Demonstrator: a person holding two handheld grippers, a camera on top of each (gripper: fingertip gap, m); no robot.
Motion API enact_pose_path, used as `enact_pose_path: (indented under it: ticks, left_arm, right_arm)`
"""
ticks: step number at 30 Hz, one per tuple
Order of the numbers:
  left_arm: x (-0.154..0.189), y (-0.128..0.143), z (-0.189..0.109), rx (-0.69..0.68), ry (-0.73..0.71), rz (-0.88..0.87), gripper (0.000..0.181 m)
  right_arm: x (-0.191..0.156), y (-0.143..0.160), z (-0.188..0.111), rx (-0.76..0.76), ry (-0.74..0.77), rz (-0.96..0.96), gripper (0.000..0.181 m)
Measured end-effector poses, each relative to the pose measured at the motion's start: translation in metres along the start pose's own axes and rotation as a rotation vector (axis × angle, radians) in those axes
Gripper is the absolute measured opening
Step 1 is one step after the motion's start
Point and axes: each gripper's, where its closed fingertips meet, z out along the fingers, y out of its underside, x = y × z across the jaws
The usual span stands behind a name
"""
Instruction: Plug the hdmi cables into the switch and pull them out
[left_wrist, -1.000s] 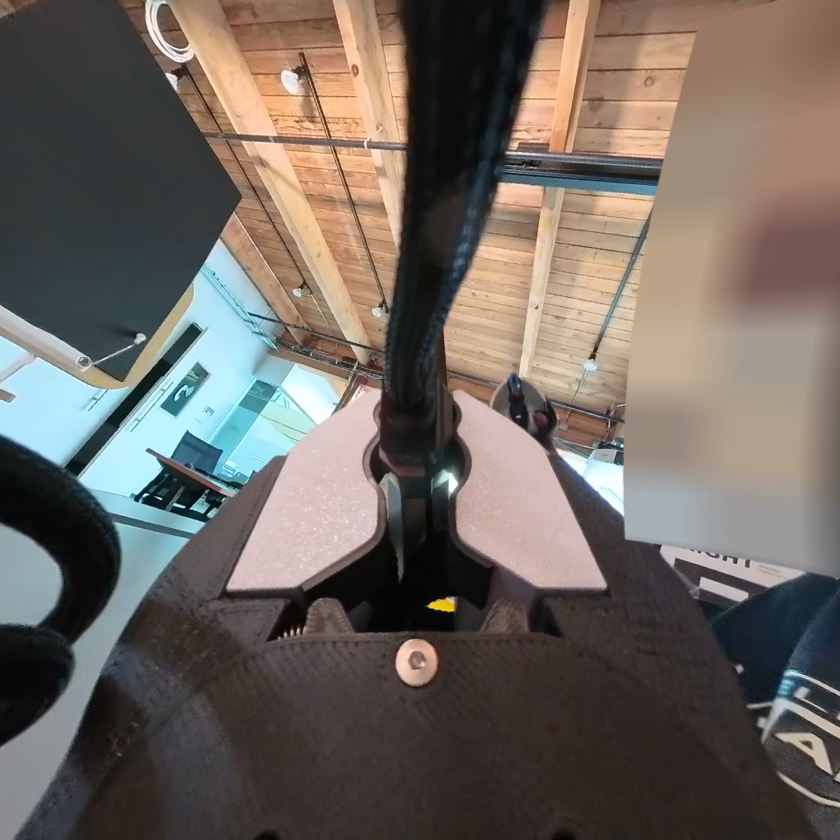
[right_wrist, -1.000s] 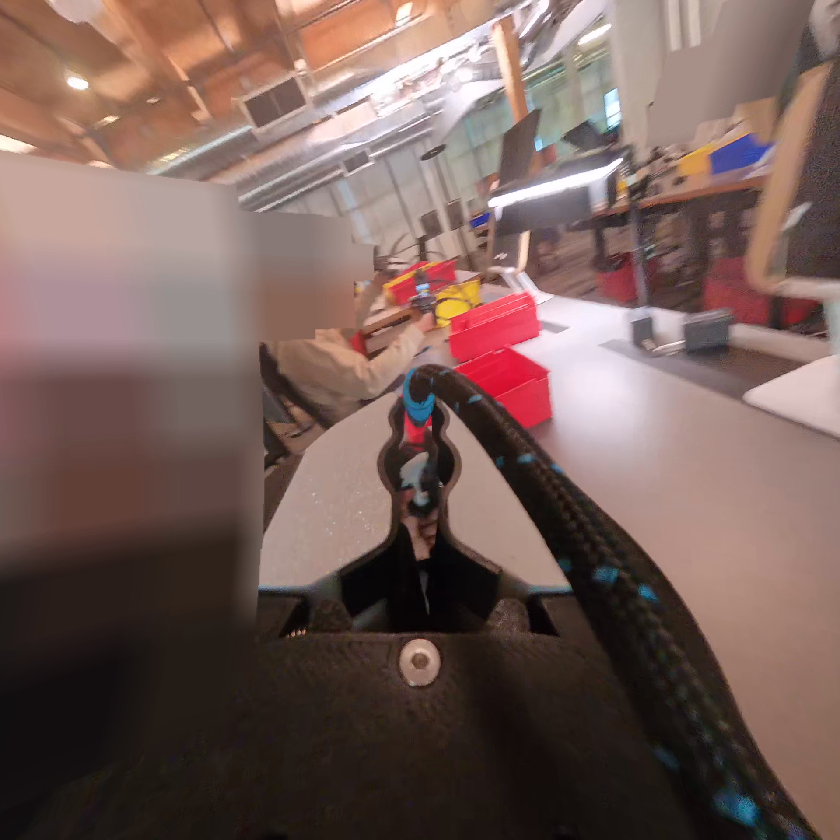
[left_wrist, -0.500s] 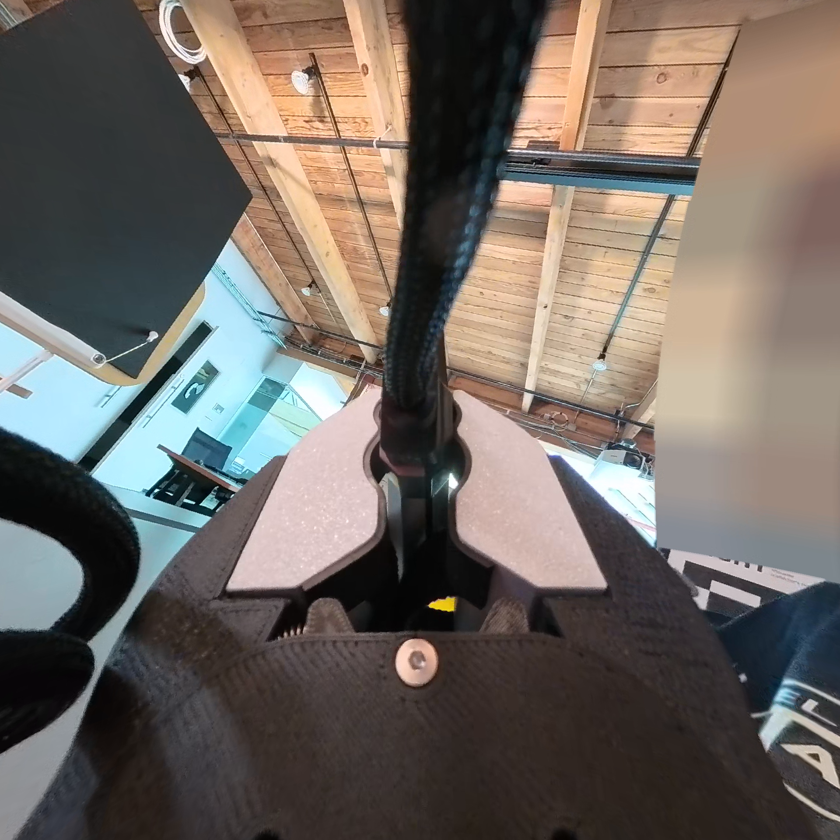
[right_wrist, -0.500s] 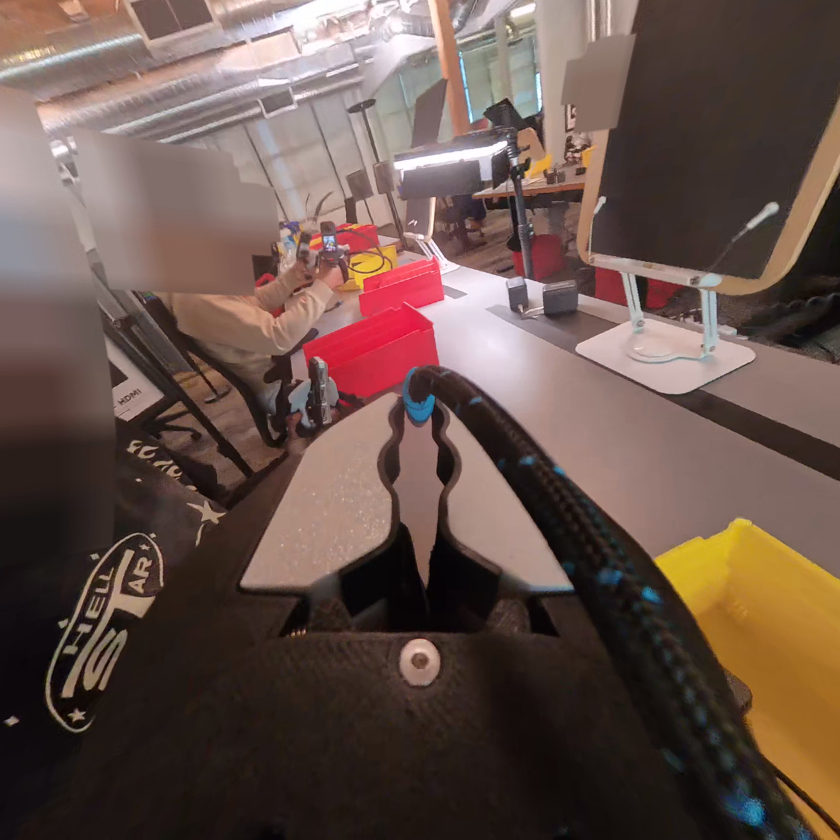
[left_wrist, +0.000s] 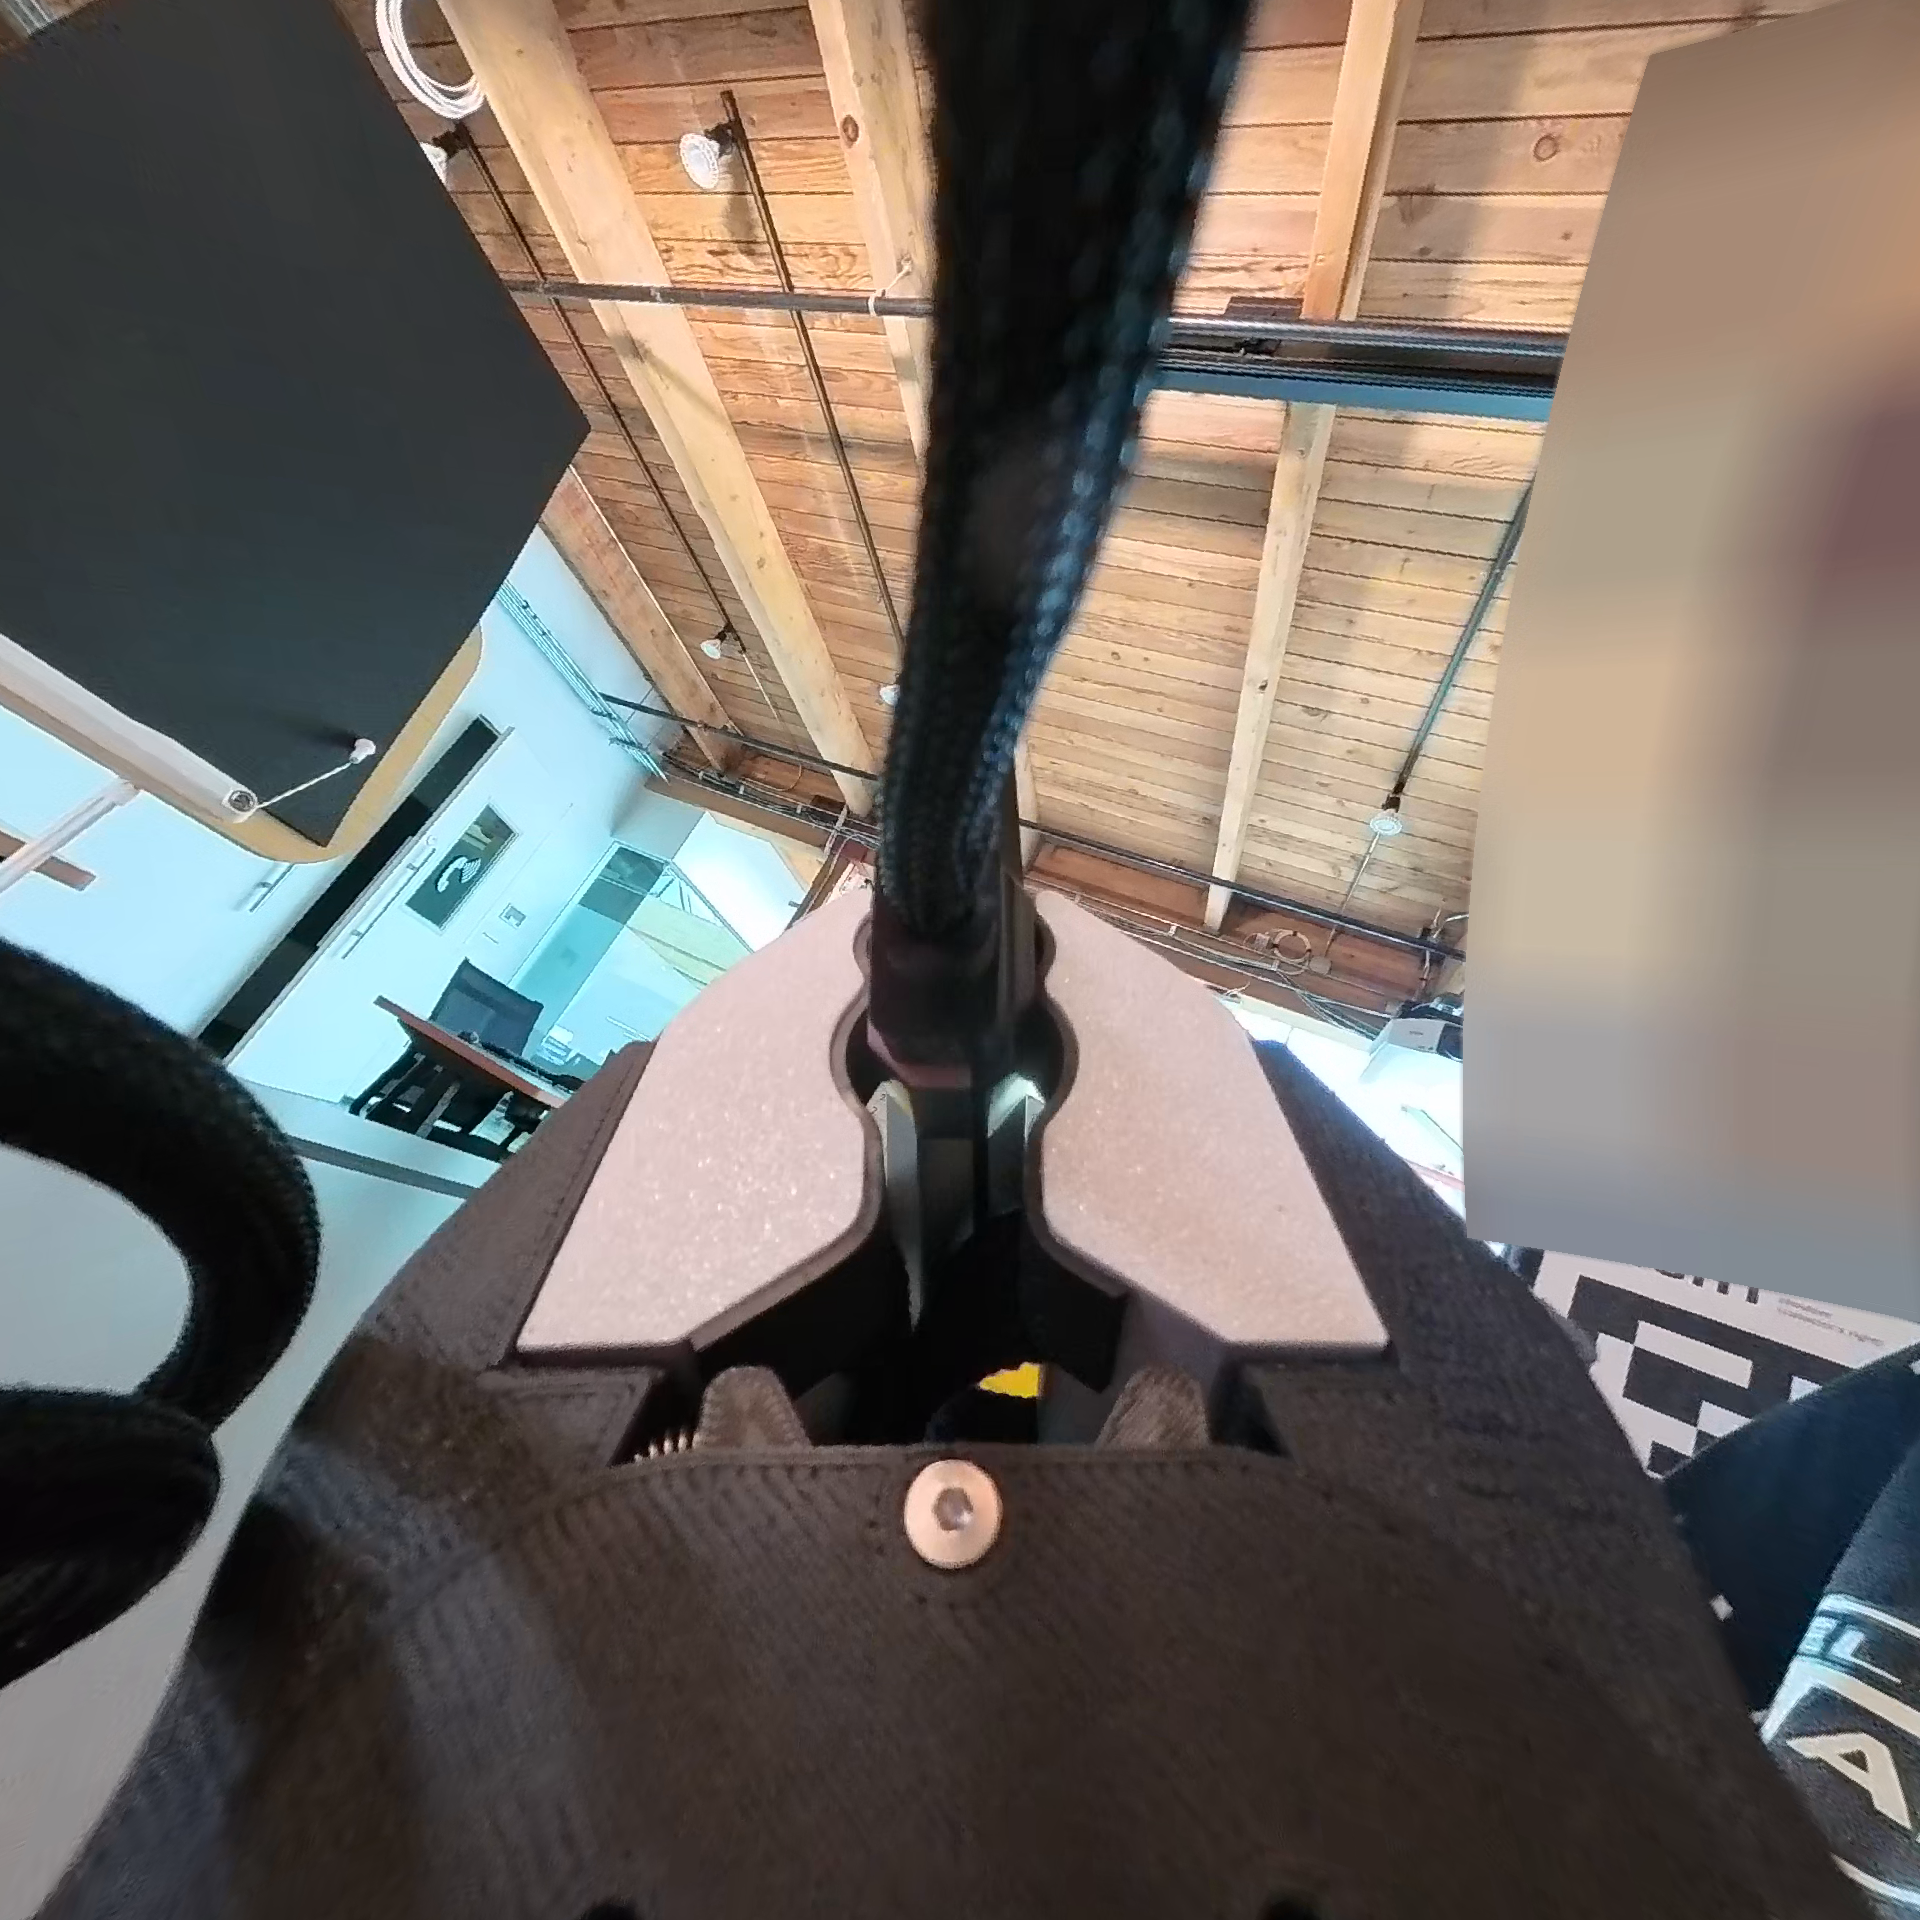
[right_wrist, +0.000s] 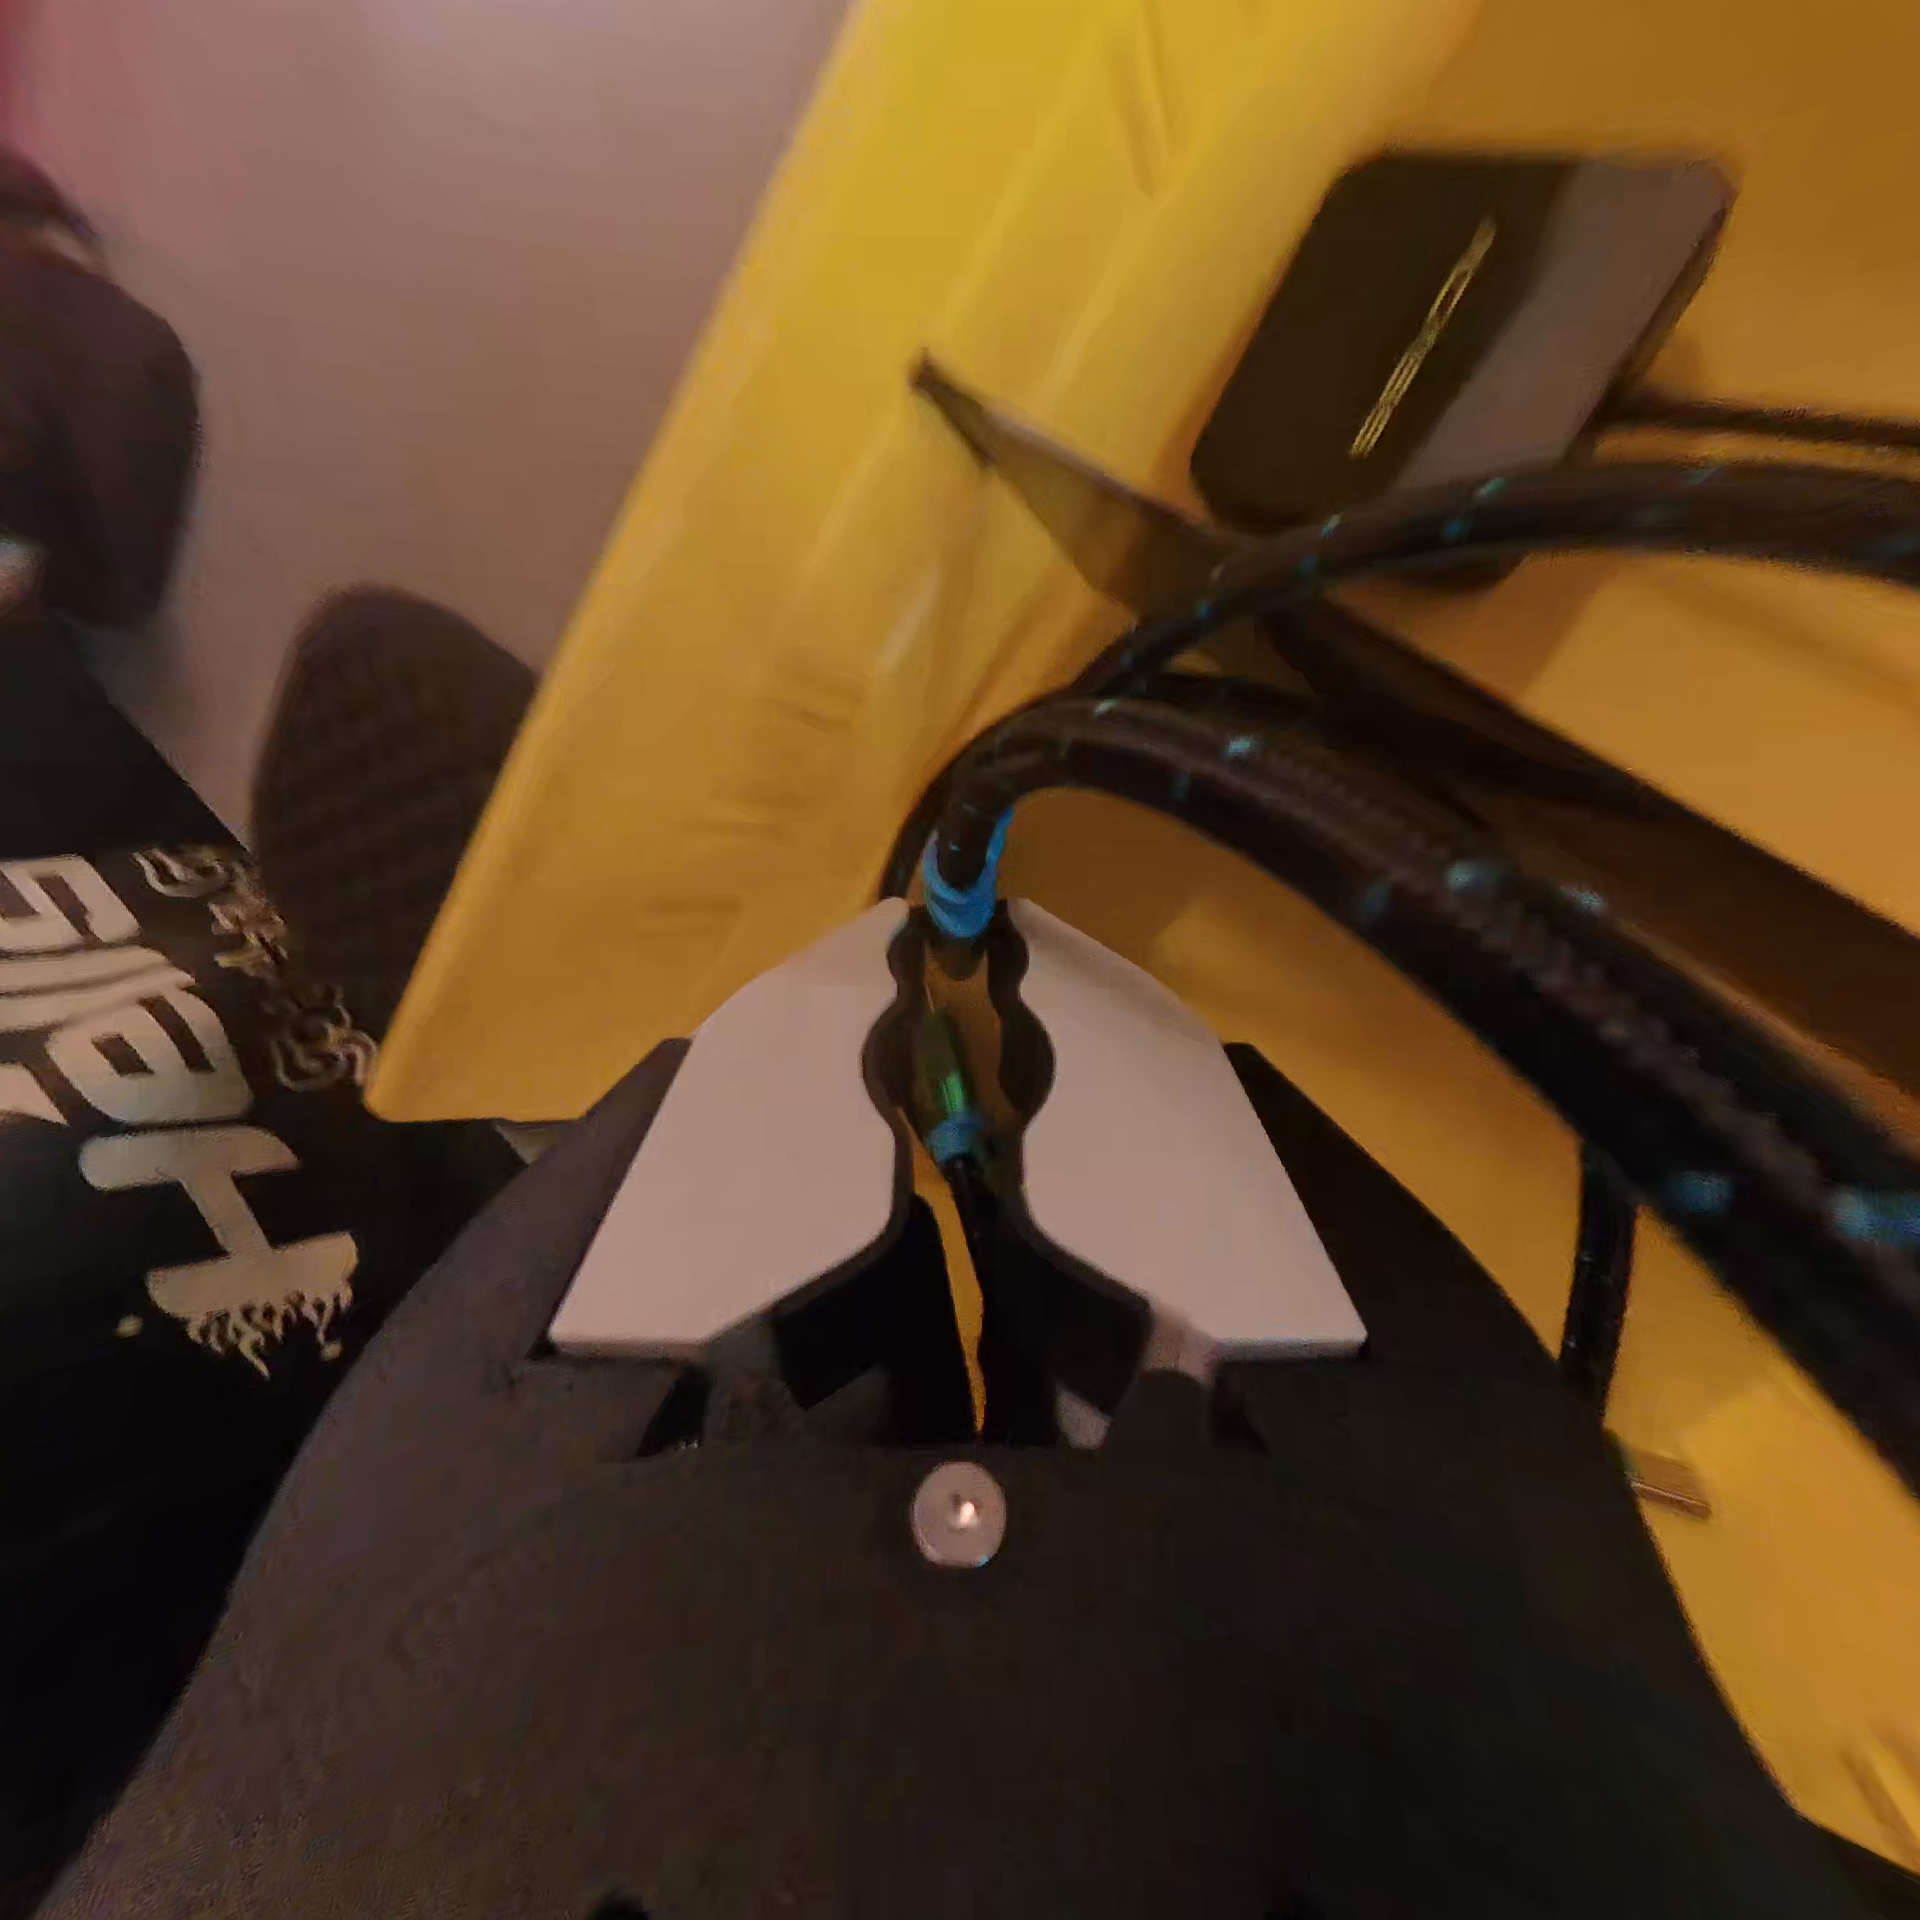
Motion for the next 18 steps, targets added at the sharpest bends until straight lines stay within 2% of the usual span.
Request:
enact_pose_path:
  ticks: [4,7,8,11,14,16,18]
  left_arm:
    - [0.000,0.001,0.000,-0.005,-0.002,0.001,0.023]
    - [-0.001,0.002,0.001,-0.009,-0.003,0.000,0.022]
    - [0.000,0.002,0.001,-0.011,-0.003,0.000,0.023]
    - [0.000,0.003,0.001,-0.014,-0.002,-0.001,0.023]
    - [0.000,0.004,0.001,-0.016,-0.003,-0.002,0.023]
    - [0.000,0.004,0.001,-0.018,-0.002,-0.002,0.022]
    - [0.000,0.005,0.001,-0.023,-0.001,-0.004,0.022]
  right_arm:
    - [0.004,0.031,0.019,-0.240,0.050,-0.041,0.011]
    - [0.001,0.038,0.021,-0.328,0.036,-0.061,0.012]
    - [-0.002,0.040,0.019,-0.362,0.024,-0.062,0.021]
    - [-0.009,0.047,0.006,-0.467,0.036,-0.090,0.065]
    - [-0.022,0.037,-0.011,-0.446,0.025,-0.119,0.079]
    - [-0.022,0.028,-0.027,-0.414,0.076,-0.122,0.078]
    - [-0.029,0.007,-0.043,-0.308,0.127,-0.137,0.071]
